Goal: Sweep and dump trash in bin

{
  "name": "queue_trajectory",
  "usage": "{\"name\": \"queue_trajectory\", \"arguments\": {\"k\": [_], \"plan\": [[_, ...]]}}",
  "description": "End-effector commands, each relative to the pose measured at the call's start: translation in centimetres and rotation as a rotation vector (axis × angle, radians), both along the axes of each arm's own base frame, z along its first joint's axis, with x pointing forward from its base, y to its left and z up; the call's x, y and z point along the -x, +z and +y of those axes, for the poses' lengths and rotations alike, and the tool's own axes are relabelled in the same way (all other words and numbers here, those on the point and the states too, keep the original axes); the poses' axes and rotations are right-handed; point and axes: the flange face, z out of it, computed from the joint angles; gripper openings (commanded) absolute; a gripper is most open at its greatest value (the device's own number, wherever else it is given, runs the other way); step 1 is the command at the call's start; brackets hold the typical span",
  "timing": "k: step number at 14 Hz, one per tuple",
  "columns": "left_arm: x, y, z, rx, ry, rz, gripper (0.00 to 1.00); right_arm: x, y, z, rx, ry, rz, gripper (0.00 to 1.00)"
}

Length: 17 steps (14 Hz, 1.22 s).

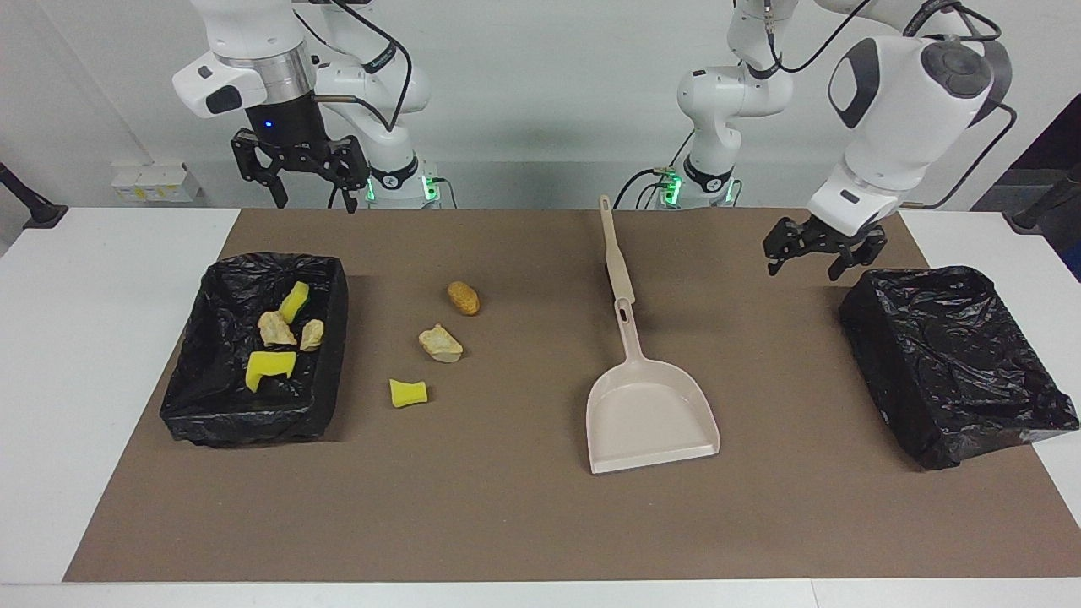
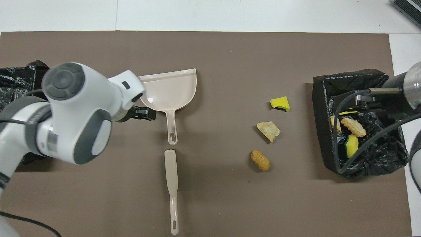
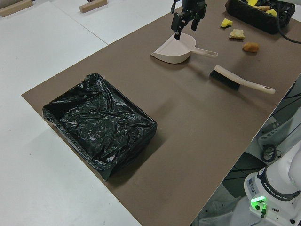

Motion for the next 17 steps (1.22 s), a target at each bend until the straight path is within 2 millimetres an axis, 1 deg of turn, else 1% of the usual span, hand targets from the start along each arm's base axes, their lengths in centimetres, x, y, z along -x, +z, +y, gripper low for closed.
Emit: {"name": "queue_trajectory", "arguments": {"k": [1, 2, 4, 6, 9, 11, 12, 13, 14, 16, 17], "plan": [[1.7, -3.7, -4.1, 0.020, 0.077, -0.030, 1.00, 0.8, -0.3, 0.0, -0.021, 0.024, 0.016, 1.00], [1.9, -4.6, -5.1, 0.023, 0.097, -0.028, 1.00, 0.8, -0.3, 0.0, -0.021, 0.024, 0.016, 1.00], [2.7, -5.1, -6.8, 0.030, 0.123, -0.029, 1.00, 0.6, -0.4, 0.0, -0.023, 0.026, 0.008, 1.00], [2.9, -5.8, -7.6, 0.035, 0.134, -0.032, 0.98, 0.4, -0.5, 0.0, -0.024, 0.026, 0.010, 1.00], [3.0, -6.5, -7.5, 0.033, 0.134, -0.026, 0.76, 0.2, -0.4, 0.0, -0.026, 0.025, -0.005, 1.00], [3.2, -6.9, -7.4, 0.027, 0.137, -0.019, 0.74, 0.3, -0.4, 0.0, -0.025, 0.035, 0.005, 1.00], [3.4, -6.8, -7.4, 0.023, 0.141, -0.012, 0.68, 0.5, -0.4, 0.0, -0.024, 0.046, 0.017, 1.00], [3.5, -6.8, -7.5, 0.020, 0.147, -0.006, 0.51, 0.6, -0.5, -0.3, -0.023, 0.046, 0.028, 1.00], [3.5, -6.9, -7.4, 0.019, 0.154, -0.005, 0.37, 0.5, -0.5, -0.5, -0.024, 0.044, 0.027, 1.00], [3.5, -6.7, -7.6, 0.020, 0.150, -0.006, 0.00, 0.6, -0.5, -0.3, -0.023, 0.049, 0.025, 1.00], [3.4, -6.7, -7.5, 0.020, 0.145, -0.006, 0.00, 0.7, -0.5, -0.3, -0.023, 0.051, 0.025, 1.00]]}}
